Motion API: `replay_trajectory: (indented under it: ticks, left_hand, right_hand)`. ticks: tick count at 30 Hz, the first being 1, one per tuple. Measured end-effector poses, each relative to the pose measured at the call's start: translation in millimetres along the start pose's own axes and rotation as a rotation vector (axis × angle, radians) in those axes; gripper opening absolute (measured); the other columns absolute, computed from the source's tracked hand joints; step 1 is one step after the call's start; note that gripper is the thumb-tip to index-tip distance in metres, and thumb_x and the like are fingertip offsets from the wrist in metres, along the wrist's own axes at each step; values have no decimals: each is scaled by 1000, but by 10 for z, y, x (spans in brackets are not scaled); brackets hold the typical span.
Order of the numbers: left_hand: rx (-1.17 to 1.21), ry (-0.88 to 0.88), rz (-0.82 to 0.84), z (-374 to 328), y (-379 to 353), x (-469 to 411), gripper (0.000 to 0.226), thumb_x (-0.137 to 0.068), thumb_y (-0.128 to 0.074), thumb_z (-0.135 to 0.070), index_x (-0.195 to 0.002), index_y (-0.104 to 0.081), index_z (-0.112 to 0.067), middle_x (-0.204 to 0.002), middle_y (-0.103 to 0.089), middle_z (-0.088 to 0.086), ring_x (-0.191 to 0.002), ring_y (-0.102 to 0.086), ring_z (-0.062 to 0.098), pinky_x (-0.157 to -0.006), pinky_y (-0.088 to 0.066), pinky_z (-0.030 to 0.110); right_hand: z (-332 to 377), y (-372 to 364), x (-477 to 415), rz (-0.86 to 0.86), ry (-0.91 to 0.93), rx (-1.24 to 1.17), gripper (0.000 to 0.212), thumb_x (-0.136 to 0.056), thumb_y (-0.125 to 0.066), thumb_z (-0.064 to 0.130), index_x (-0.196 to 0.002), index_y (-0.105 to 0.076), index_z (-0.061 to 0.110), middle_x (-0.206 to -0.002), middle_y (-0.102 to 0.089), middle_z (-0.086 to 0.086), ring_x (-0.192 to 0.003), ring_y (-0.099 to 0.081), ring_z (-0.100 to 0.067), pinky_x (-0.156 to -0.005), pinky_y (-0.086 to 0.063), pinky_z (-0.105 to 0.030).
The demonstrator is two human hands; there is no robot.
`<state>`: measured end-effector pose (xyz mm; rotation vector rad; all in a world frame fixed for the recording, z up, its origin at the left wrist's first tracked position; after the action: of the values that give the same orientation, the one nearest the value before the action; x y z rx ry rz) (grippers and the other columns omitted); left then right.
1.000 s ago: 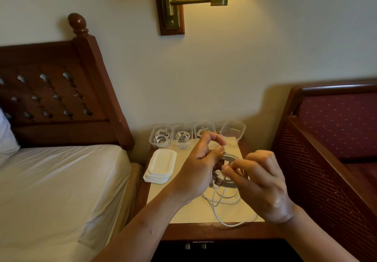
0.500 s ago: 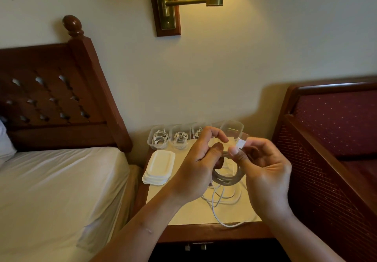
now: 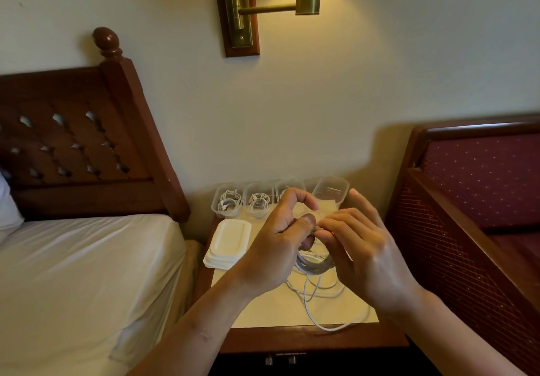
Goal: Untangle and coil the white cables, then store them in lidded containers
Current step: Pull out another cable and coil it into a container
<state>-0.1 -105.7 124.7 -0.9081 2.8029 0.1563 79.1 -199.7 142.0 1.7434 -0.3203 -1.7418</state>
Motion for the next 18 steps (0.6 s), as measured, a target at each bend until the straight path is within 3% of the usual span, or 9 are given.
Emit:
replay_trajectory:
  ticks: [3,6,9,12,15,18]
  left_hand:
    - [-63,23,-16,-3,44,-16,14,-109,-41,-6,-117,-49,-15,-66,-36,-3,-63,-35,9,-59,-33,22]
    - [-74,56,11,14,4,-23,14,-109,-40,-4,-116,-49,-13,-66,-35,-5,-62,-33,9,-60,-33,22]
    - [-66,93,79,38,-40,-18,14,-110,-39,-7,-119,-48,-12,-68,-37,-7,-65,-36,9,-65,-34,24]
    - [-47,130,134,37,-19,2,21,-112,-38,-13,-128,-51,-7,-71,-50,-4,-70,-44,10,-71,-39,24]
    - [-96,143,135,32,85,28,27,-110,-44,-18,-128,-65,-12,-92,-67,10,-85,-58,23,-78,-46,33]
    - [-216,174,91,82,242,59,28,-105,-52,-19,-122,-73,-13,-107,-75,12,-95,-66,30,-82,-55,37]
  right_hand:
    - [-37,-171,54,176,-84,-139,26,-109,-46,26,-108,-67,12,-95,-60,7,-84,-55,-16,-85,-51,-40]
    - [-157,-269,98,289,-284,-396,23,-110,-39,32,-100,-59,27,-86,-52,17,-75,-51,-13,-64,-43,-28]
    - [-174,-241,51,295,-345,-494,23,-109,-44,27,-89,-54,34,-77,-54,14,-67,-51,-16,-59,-39,-25]
    - [-125,-135,-38,256,-303,-504,20,-107,-51,23,-94,-60,35,-79,-57,19,-68,-53,-15,-59,-40,-21]
    - [-229,-98,-37,243,-350,-499,18,-105,-55,22,-94,-63,34,-80,-58,22,-68,-53,-13,-61,-37,-15]
    - [-325,-64,-10,226,-369,-433,15,-103,-57,23,-92,-62,32,-82,-58,20,-69,-53,-12,-60,-37,-14]
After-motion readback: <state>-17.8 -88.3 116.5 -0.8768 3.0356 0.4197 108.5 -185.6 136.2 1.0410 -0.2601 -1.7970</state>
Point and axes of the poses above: each hand's wrist, its own x-axis away from the middle knuckle, its own y-axis out of the back of the hand, z = x × y, the point moved 9 cm from there along -x, towards the middle knuckle
